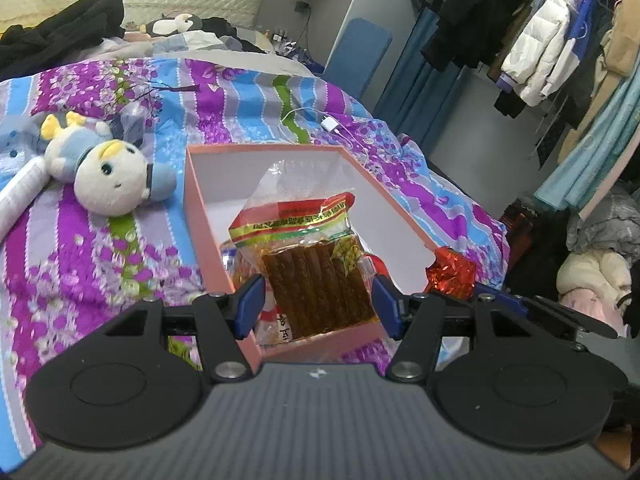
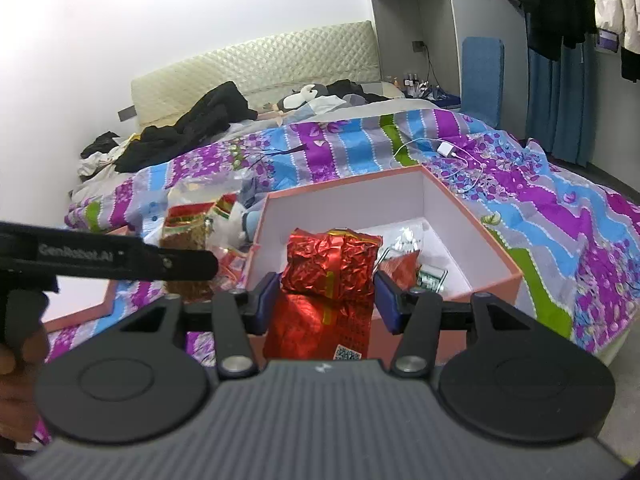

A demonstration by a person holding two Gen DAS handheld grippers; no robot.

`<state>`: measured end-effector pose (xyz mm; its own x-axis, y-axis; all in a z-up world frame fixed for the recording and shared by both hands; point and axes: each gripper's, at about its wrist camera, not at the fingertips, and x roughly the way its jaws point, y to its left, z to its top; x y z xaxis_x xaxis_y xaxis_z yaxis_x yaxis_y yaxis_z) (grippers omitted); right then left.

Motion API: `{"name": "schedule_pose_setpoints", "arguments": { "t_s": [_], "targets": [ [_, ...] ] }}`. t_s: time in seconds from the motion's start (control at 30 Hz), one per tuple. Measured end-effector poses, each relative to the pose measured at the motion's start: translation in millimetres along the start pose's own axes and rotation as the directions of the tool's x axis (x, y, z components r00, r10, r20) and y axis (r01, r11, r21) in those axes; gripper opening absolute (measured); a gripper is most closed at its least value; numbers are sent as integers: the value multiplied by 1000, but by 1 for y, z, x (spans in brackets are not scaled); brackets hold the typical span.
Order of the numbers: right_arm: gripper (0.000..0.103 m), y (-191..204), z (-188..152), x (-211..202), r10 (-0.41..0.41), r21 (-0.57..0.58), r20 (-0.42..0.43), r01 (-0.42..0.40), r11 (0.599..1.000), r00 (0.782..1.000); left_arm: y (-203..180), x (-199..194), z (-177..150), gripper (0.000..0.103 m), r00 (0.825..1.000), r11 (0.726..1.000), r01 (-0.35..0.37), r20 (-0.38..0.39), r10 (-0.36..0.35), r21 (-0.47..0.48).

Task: Organize snacks
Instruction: 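Lift both held snacks and carry them over the pink box, then open both tools to drop the snacks into the pink box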

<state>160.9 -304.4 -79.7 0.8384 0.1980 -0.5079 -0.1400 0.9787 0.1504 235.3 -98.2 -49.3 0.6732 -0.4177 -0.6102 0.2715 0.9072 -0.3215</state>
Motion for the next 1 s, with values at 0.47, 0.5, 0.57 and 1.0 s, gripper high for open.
{"name": "schedule_pose_setpoints", "arguments": {
  "t_s": [0.47,0.5,0.57,1.0],
  "targets": [
    [54,-40,27,103,1,-15,39,0,1000,999,15,120,55,65,1000,999,-17,-24,18,46],
    [54,-44,27,110,-6,-11,35,6,1000,999,16,129,58,65,1000,999,-19,-23,20,48],
    [54,-50,27,122,-15,-5,29,15,1000,999,18,145,63,65,999,999,-19,-26,20,47],
    [55,-73,16,167,-10,33,-72,13,999,997,31,189,64,66,998,998,-42,-46,44,46]
  ]
}}
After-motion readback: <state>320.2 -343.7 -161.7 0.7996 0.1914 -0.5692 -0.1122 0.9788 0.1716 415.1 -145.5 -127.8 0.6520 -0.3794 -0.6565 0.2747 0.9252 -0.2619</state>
